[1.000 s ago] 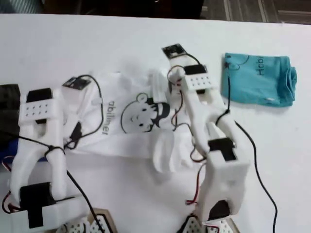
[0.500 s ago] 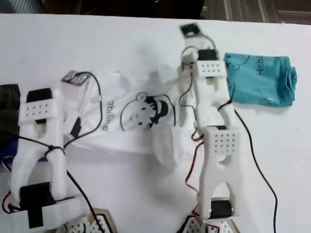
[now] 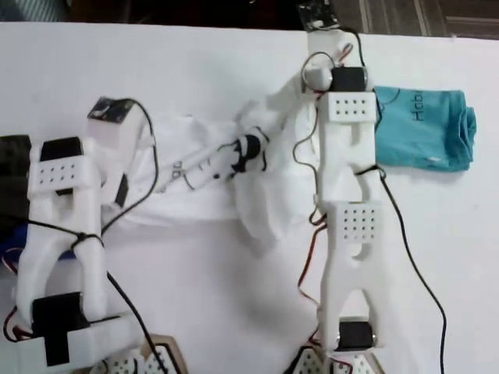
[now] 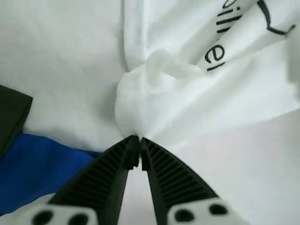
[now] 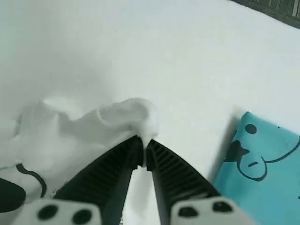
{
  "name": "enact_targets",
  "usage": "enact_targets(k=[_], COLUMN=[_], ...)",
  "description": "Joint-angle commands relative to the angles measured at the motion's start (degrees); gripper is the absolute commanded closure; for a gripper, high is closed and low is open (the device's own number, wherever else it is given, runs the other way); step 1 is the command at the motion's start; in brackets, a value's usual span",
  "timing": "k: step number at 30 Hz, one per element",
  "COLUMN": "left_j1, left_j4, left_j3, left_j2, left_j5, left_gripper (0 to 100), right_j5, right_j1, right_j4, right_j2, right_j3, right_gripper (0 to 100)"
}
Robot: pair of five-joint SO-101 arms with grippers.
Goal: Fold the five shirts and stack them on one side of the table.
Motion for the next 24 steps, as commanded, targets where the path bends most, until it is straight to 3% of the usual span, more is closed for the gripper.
enact_targets(k=[1, 5, 8, 12, 18, 24], left_j1=[0.4, 0.4, 0.3, -0.2, -5.0, -11.1], left_j4=[1.7, 3.1, 5.3, 9.7, 8.2, 5.1], left_j3=[-0.3, -0.5, -3.3, -12.0, -19.8, -18.7], left_j2=[-2.1, -2.5, -2.5, -2.5, -2.0, -2.0], left_j5=[0.4, -1.1, -3.6, -4.9, -3.2, -2.4], left_gripper=[97, 89, 82, 83, 84, 84], right_j5=[0.4, 0.3, 0.3, 0.2, 0.2, 0.2], right_j1=[2.4, 3.8, 4.0, 2.2, -1.4, -4.2], right_j4=[0.7, 5.6, 10.0, 16.7, 20.4, 20.5], right_j2=[-2.2, -5.8, -8.9, -12.3, -15.9, -28.0], right_j3=[-3.0, -3.0, -3.0, -3.0, -0.3, 19.9], right_gripper=[90.2, 72.0, 73.2, 76.7, 77.9, 77.9])
